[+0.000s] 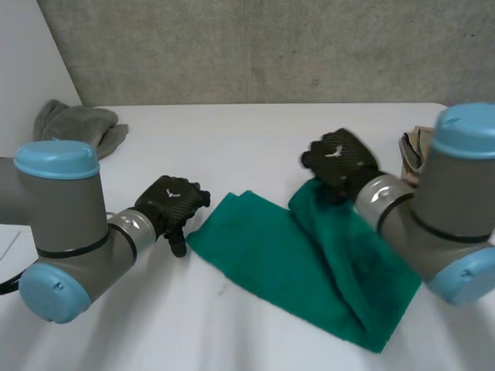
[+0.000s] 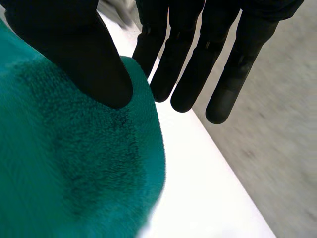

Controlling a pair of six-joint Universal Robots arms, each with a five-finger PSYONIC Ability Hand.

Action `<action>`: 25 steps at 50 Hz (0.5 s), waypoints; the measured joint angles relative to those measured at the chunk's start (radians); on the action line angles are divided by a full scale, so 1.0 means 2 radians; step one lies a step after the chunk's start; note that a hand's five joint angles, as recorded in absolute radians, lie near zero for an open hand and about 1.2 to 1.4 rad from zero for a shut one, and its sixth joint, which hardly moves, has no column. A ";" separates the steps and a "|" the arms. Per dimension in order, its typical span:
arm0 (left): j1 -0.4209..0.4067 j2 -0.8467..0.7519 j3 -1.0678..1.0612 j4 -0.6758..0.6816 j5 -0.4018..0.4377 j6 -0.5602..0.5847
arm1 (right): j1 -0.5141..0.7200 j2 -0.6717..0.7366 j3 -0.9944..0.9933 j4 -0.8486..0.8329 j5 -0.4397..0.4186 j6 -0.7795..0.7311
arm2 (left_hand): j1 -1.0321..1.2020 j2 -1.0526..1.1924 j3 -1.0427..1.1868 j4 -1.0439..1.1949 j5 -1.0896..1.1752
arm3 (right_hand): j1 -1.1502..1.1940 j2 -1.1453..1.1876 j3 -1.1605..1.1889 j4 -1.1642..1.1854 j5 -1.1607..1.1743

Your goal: Fold the laundry.

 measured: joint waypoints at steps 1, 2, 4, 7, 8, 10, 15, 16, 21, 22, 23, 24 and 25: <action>0.000 -0.003 0.002 0.000 0.000 0.000 | -0.007 -0.008 0.005 0.005 0.007 -0.005 | 0.000 0.001 0.001 0.000 0.001 | 0.000 0.000 0.000 0.000 0.000; 0.000 -0.007 0.005 -0.001 0.000 0.000 | -0.016 -0.017 0.011 0.009 0.014 -0.011 | 0.001 0.001 0.001 0.000 0.004 | 0.000 0.000 0.000 0.000 0.000; 0.000 -0.014 0.010 -0.002 0.001 0.001 | -0.031 -0.032 0.022 0.014 0.022 -0.019 | 0.001 0.003 0.002 0.004 0.009 | 0.000 0.000 0.000 0.000 0.000; -0.001 -0.027 0.019 -0.004 0.001 0.002 | -0.054 -0.053 0.040 0.015 0.026 -0.026 | 0.001 0.006 0.007 0.010 0.014 | 0.000 0.000 0.000 0.000 0.000; -0.001 -0.029 0.020 -0.004 0.001 0.002 | -0.056 -0.055 0.042 0.015 0.026 -0.026 | 0.001 0.006 0.007 0.010 0.014 | 0.000 0.000 0.000 0.000 0.000; -0.002 -0.039 0.025 -0.005 0.002 0.002 | -0.071 -0.069 0.055 0.012 0.020 -0.027 | 0.012 0.015 0.016 0.019 0.023 | 0.000 0.000 0.000 0.000 0.000; -0.006 -0.056 0.036 -0.006 0.009 0.001 | -0.097 -0.091 0.078 0.006 -0.003 -0.021 | 0.062 0.060 0.061 0.064 0.066 | 0.000 0.000 0.000 0.000 0.000; -0.008 -0.059 0.038 -0.006 0.010 0.001 | -0.101 -0.093 0.080 0.006 -0.007 -0.020 | 0.071 0.067 0.069 0.073 0.075 | 0.000 0.000 0.000 0.000 0.000; -0.018 -0.070 0.046 -0.006 0.015 0.003 | -0.118 -0.095 0.085 0.003 -0.018 -0.013 | 0.213 0.199 0.199 0.202 0.201 | 0.000 0.000 0.000 0.000 0.000; -0.020 -0.071 0.047 -0.006 0.014 0.004 | -0.121 -0.094 0.084 0.003 -0.018 -0.012 | 0.213 0.199 0.199 0.202 0.201 | 0.000 0.000 0.000 0.000 0.000; -0.023 -0.075 0.050 -0.007 0.013 0.006 | -0.125 -0.092 0.082 0.002 -0.019 -0.011 | 0.356 0.339 0.336 0.336 0.333 | 0.000 0.000 0.000 0.000 0.000; -0.025 -0.077 0.053 -0.007 0.010 0.009 | -0.129 -0.090 0.078 0.001 -0.019 -0.011 | 0.390 0.387 0.384 0.392 0.386 | 0.000 0.000 0.000 0.000 0.000; -0.025 -0.079 0.057 -0.007 0.005 0.013 | -0.131 -0.088 0.074 0.001 -0.019 -0.010 | 0.390 0.391 0.389 0.395 0.388 | 0.000 0.000 0.000 0.000 0.000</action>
